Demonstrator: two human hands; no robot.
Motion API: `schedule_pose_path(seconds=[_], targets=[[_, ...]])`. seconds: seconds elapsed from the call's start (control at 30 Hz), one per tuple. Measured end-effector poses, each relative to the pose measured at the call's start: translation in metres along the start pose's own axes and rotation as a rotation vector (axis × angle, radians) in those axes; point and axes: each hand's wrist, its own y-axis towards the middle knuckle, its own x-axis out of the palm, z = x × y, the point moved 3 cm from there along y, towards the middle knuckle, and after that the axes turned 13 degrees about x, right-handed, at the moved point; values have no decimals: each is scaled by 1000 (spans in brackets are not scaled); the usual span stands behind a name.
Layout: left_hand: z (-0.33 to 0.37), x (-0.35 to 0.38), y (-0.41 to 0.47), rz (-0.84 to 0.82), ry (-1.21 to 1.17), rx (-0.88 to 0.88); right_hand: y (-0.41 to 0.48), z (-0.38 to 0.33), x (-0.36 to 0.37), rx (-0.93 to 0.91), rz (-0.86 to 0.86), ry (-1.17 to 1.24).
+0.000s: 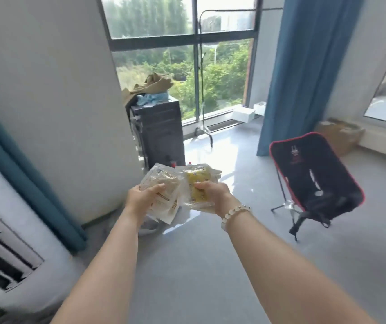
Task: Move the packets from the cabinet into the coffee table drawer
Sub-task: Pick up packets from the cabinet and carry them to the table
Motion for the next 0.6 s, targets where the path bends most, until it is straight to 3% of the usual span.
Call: schedule_pose_path(seconds=[0.27, 0.6], targets=[[8, 273, -6, -426, 20, -2, -9, -11, -257, -54, 407, 225], [2, 533, -144, -1068, 135, 28, -118, 75, -477, 7, 893, 629]])
